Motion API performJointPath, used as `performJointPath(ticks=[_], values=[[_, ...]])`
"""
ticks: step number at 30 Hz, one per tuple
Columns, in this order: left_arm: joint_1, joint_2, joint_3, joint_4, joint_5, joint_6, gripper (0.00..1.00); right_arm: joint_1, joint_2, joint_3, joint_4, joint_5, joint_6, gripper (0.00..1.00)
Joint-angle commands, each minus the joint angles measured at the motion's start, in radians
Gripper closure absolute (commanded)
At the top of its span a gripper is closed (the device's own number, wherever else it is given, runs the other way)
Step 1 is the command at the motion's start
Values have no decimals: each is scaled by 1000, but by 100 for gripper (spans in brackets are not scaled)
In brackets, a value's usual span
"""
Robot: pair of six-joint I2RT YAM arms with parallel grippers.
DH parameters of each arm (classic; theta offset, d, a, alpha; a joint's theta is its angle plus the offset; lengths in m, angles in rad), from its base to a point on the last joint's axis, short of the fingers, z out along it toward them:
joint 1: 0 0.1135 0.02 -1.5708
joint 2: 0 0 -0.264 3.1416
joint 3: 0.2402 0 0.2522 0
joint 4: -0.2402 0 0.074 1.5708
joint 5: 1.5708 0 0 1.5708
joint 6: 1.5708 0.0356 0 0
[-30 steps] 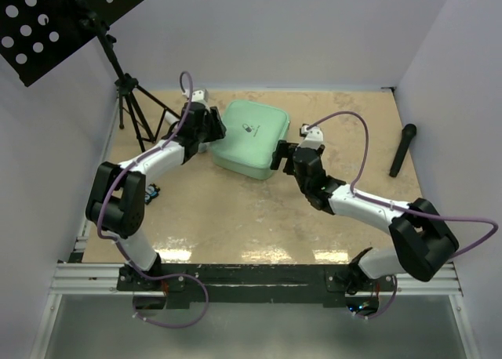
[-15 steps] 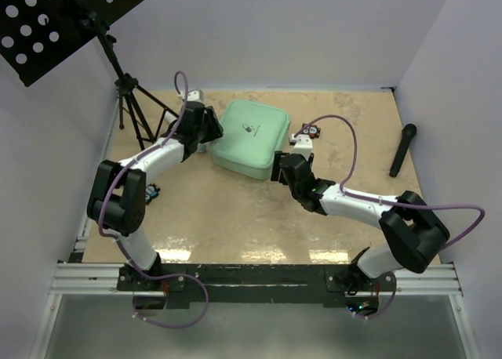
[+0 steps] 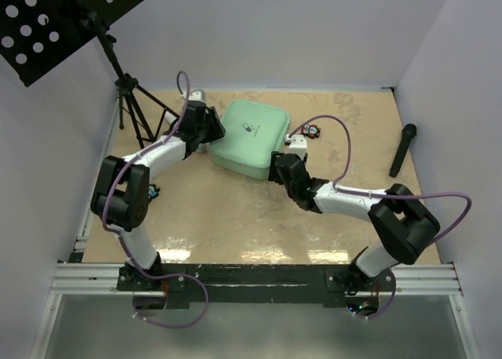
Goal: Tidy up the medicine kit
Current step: Zip the medicine box at the center of the board.
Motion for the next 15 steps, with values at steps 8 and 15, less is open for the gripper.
performJointPath(ticks=[8,15], values=[[3,43,44,20,34,13,47,3,67,65,116,25,-16,47],[3,56,48,20,30,33,48,5,71,61,182,71,-20,55]])
